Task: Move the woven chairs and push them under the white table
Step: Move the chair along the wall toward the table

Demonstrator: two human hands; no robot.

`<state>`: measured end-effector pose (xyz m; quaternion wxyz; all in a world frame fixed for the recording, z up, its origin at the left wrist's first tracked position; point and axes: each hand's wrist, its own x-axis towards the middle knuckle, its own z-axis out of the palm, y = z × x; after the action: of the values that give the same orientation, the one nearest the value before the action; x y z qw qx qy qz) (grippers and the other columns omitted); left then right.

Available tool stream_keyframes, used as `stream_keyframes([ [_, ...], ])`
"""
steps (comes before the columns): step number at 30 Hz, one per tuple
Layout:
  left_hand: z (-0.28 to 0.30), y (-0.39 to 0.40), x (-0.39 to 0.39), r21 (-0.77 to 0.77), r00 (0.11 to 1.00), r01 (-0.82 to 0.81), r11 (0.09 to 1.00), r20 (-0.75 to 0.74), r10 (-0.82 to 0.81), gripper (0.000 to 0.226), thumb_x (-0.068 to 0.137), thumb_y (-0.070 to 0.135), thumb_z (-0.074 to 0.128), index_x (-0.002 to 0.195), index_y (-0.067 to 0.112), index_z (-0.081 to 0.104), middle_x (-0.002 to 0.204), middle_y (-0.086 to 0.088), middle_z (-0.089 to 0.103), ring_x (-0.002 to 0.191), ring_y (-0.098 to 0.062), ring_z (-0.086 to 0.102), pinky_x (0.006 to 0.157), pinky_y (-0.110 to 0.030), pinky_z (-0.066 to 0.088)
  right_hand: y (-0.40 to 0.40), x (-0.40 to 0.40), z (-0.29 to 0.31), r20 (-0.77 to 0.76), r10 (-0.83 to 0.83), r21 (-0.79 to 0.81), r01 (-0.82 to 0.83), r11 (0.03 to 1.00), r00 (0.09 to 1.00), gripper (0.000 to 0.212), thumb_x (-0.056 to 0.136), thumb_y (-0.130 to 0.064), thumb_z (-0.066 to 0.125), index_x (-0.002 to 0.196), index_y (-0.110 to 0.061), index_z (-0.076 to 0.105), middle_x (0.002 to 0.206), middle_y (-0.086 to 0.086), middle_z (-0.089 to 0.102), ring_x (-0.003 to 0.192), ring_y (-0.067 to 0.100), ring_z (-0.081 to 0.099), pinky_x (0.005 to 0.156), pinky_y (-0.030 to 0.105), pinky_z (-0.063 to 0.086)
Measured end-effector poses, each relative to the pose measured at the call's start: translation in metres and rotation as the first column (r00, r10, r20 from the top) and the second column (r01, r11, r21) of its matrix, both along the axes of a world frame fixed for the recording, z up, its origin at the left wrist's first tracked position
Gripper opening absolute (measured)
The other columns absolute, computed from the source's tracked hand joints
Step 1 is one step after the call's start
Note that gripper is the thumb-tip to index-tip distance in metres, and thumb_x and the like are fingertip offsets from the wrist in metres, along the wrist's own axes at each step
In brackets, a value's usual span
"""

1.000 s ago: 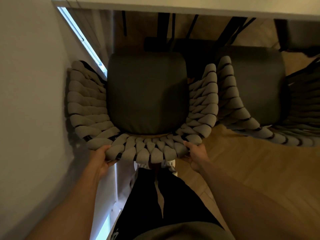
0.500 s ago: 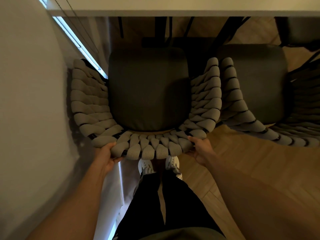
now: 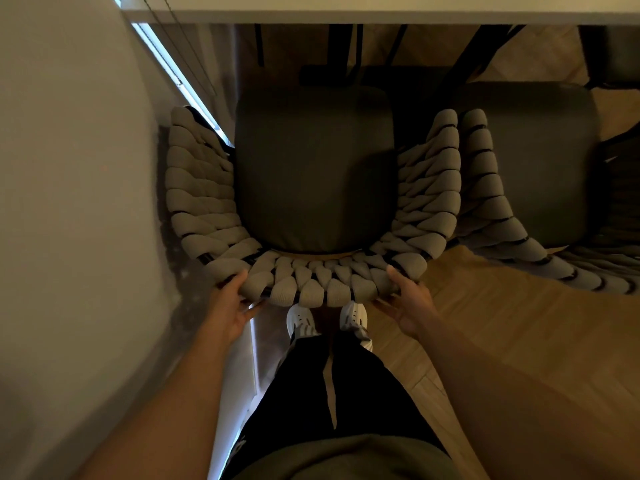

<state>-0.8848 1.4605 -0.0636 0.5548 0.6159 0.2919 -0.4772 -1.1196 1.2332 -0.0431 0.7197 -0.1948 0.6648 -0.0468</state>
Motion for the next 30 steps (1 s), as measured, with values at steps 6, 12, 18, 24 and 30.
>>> stream_keyframes([
  [6, 0.009, 0.009, -0.007, 0.051, 0.998, -0.030, 0.998, -0.051, 0.033, 0.047, 0.094, 0.041, 0.065, 0.138, 0.025, 0.056, 0.132, -0.007, 0.060, 0.114, -0.037, 0.064, 0.081, -0.048, 0.060, 0.021, 0.001, 0.006, -0.025, 0.025, 0.042, -0.024, 0.999, 0.999, 0.065, 0.090, -0.033, 0.074, 0.145, -0.014, 0.044, 0.127, 0.011, 0.063, 0.110, 0.032, 0.066, 0.075, 0.045, 0.058],
  [12, 0.017, 0.012, 0.005, 0.074, 0.999, -0.004, 0.997, -0.049, 0.008, 0.032, 0.097, 0.037, 0.062, 0.126, 0.023, 0.063, 0.124, -0.007, 0.065, 0.111, -0.035, 0.065, 0.078, -0.046, 0.059, 0.016, 0.005, 0.007, -0.035, 0.026, 0.033, -0.025, 0.999, 0.999, 0.066, 0.090, -0.033, 0.075, 0.147, -0.019, 0.044, 0.124, 0.005, 0.061, 0.110, 0.031, 0.063, 0.087, 0.050, 0.056],
  [18, 0.017, 0.006, 0.018, 0.079, 1.000, -0.007, 0.997, -0.022, 0.009, 0.032, 0.098, 0.032, 0.061, 0.127, 0.019, 0.061, 0.114, -0.007, 0.068, 0.102, -0.029, 0.067, 0.058, -0.038, 0.059, -0.005, 0.006, 0.007, -0.081, -0.015, 0.038, 0.018, 0.999, 0.997, 0.084, 0.081, -0.035, 0.083, 0.151, -0.023, 0.038, 0.144, 0.010, 0.053, 0.113, 0.035, 0.062, 0.088, 0.053, 0.057],
  [24, 0.006, -0.015, 0.027, 0.148, 0.996, -0.063, 0.987, -0.050, 0.071, 0.043, 0.092, 0.027, 0.069, 0.134, 0.020, 0.059, 0.120, -0.012, 0.067, 0.104, -0.032, 0.066, 0.068, -0.044, 0.059, -0.020, 0.016, -0.005, -0.081, -0.033, 0.101, 0.041, 0.994, 0.996, 0.057, 0.087, -0.027, 0.078, 0.138, -0.019, 0.053, 0.126, 0.008, 0.062, 0.110, 0.033, 0.063, 0.086, 0.052, 0.057],
  [30, -0.007, -0.026, 0.019, 0.108, 0.989, -0.132, 0.985, -0.051, 0.138, 0.038, 0.098, 0.018, 0.059, 0.135, 0.011, 0.059, 0.128, -0.017, 0.066, 0.115, -0.033, 0.064, 0.096, -0.050, 0.052, -0.014, 0.024, -0.023, -0.042, -0.132, 0.193, 0.137, 0.972, 0.990, 0.051, 0.084, -0.029, 0.078, 0.131, -0.015, 0.062, 0.123, 0.014, 0.070, 0.112, 0.036, 0.067, 0.089, 0.052, 0.056],
])
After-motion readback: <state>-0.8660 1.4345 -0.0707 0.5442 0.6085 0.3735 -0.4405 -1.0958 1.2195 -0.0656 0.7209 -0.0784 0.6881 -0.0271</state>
